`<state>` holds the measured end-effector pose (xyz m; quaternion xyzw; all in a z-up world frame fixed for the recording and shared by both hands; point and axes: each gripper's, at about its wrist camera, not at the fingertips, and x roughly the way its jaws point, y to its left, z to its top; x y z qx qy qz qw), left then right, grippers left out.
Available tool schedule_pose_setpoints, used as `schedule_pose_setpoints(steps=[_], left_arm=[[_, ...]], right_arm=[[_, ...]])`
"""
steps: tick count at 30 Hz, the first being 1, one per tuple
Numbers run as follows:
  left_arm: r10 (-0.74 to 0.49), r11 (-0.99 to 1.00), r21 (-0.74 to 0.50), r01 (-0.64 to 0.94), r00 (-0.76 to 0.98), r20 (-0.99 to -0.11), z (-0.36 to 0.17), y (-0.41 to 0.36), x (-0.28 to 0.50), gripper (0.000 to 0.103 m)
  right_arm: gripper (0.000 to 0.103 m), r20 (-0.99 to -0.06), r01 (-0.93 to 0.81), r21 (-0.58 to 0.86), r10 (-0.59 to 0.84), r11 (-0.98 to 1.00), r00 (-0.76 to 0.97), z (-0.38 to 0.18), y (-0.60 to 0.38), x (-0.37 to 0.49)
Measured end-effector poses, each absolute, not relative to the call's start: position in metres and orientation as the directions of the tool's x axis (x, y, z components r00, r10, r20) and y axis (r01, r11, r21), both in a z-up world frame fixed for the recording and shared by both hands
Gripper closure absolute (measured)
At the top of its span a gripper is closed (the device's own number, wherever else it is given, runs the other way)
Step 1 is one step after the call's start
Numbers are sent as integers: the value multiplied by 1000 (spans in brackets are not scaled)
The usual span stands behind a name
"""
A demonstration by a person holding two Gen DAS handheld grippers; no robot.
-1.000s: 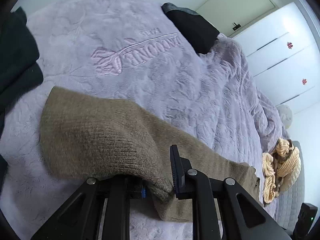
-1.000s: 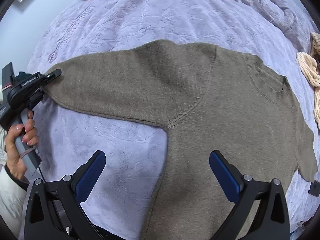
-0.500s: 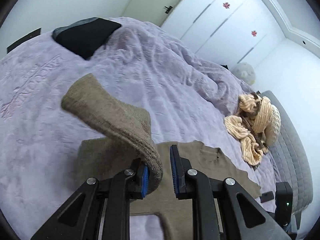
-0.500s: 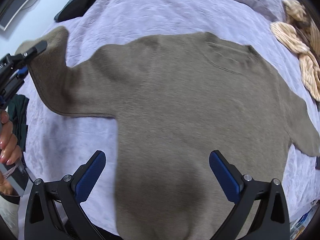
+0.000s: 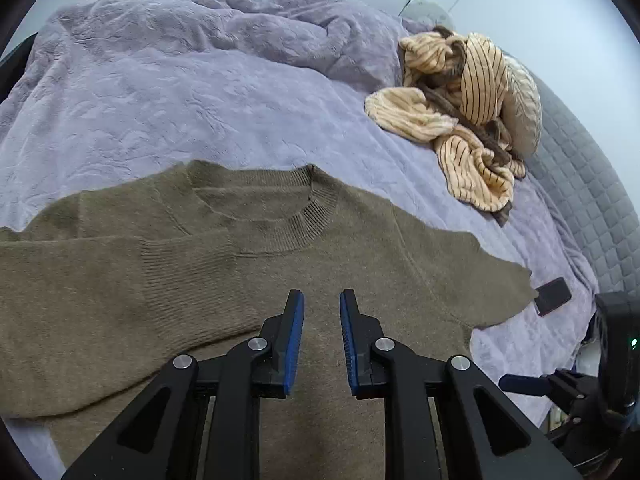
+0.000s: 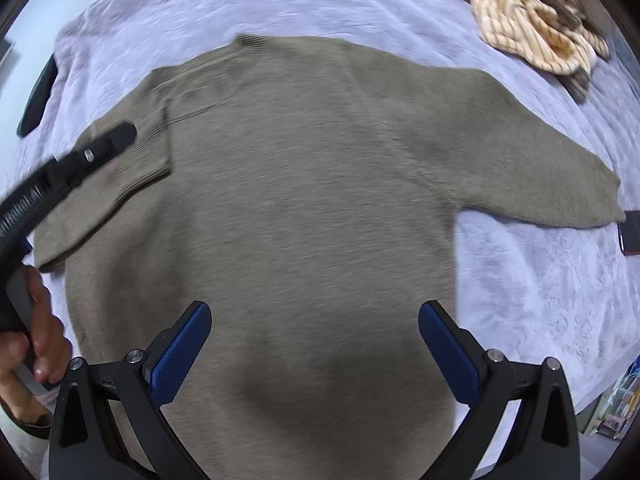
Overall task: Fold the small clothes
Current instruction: 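Fold the held sleeve across the sweater body and release with the left tool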
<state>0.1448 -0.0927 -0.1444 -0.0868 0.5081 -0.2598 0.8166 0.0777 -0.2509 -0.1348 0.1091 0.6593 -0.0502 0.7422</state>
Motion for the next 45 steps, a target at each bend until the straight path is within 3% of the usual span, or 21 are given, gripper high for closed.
schedule_pose_setpoints(steps=[6, 7, 8, 10, 15, 16, 17, 18, 19, 22, 26, 32, 33, 34, 35, 45], left_arm=[[-401, 905, -313, 288, 334, -853, -157, -90, 136, 82], [-363, 922, -279, 269, 347, -865, -157, -82, 136, 76], [-320, 939, -243, 242, 362, -875, -154, -71, 135, 54], [-270, 959, -209, 191, 396, -878, -149, -47, 134, 32], [-157, 988, -141, 70, 414, -897, -141, 14, 134, 32], [-147, 989, -144, 40, 410, -900, -142, 28, 133, 32], [-137, 990, -142, 19, 407, -903, -143, 37, 133, 32], [-118, 991, -131, -4, 405, -907, -144, 48, 132, 32], [-97, 993, -115, -20, 407, -908, -146, 56, 132, 32], [-45, 995, -79, -66, 401, -915, -152, 80, 133, 32], [-20, 991, -70, -111, 396, -918, -157, 104, 133, 32], [-19, 989, -74, -130, 381, -924, -162, 115, 137, 32], [-17, 989, -73, -132, 384, -923, -161, 115, 137, 32], [-12, 988, -70, -135, 386, -922, -160, 115, 137, 32], [-6, 988, -65, -138, 387, -922, -159, 115, 137, 32], [31, 991, -31, -129, 451, -892, -126, 101, 134, 32]], right_arm=[[0, -977, 227, 183, 151, 957, 151, -149, -277, 96], [0, -971, 225, 213, 180, 951, 159, -150, -276, 102], [0, -965, 220, 238, 204, 946, 166, -152, -275, 107], [0, -943, 197, 311, 276, 930, 187, -155, -265, 118], [1, -835, 101, 533, 503, 840, 222, -165, -214, 153], [5, -803, 93, 581, 552, 808, 223, -169, -201, 160], [11, -778, 92, 617, 588, 782, 220, -175, -191, 165], [30, -753, 97, 651, 624, 753, 209, -182, -180, 171], [43, -726, 112, 685, 661, 720, 189, -193, -170, 176], [44, -661, 170, 750, 735, 640, 153, -219, -146, 181], [44, -603, 179, 798, 765, 576, 227, -223, -134, 191], [44, -574, 241, 818, 766, 522, 289, -228, -127, 205], [49, -574, 243, 819, 763, 521, 298, -227, -124, 208], [80, -579, 244, 815, 757, 526, 303, -225, -124, 209], [97, -580, 247, 814, 754, 526, 307, -223, -123, 212], [96, -518, 29, 820, 718, 572, 465, -124, -168, 207]])
